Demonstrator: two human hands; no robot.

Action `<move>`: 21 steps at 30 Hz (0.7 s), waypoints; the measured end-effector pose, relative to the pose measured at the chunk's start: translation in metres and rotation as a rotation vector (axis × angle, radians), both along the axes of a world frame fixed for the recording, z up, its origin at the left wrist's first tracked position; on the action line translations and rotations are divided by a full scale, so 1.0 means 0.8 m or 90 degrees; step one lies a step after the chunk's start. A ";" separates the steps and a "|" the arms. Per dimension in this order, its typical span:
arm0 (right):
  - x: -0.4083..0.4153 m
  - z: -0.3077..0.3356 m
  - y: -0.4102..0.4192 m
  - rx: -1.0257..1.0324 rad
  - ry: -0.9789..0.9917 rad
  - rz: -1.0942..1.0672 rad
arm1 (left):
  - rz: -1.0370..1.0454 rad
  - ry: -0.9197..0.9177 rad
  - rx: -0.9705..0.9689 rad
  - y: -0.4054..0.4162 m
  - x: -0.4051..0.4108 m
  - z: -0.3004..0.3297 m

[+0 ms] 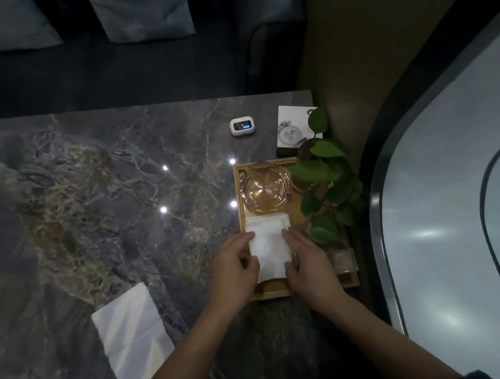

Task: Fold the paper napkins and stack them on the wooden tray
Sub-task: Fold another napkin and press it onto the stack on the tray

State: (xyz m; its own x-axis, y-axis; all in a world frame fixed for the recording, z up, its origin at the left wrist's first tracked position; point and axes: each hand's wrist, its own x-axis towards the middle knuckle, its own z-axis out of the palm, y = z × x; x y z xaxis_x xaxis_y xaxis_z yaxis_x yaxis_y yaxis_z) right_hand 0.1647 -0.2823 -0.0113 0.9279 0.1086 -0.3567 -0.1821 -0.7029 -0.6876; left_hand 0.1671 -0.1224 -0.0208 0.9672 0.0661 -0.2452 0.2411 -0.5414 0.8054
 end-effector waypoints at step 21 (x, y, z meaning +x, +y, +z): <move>0.001 -0.016 0.017 -0.283 -0.060 0.206 | -0.273 -0.088 0.418 -0.014 0.000 -0.016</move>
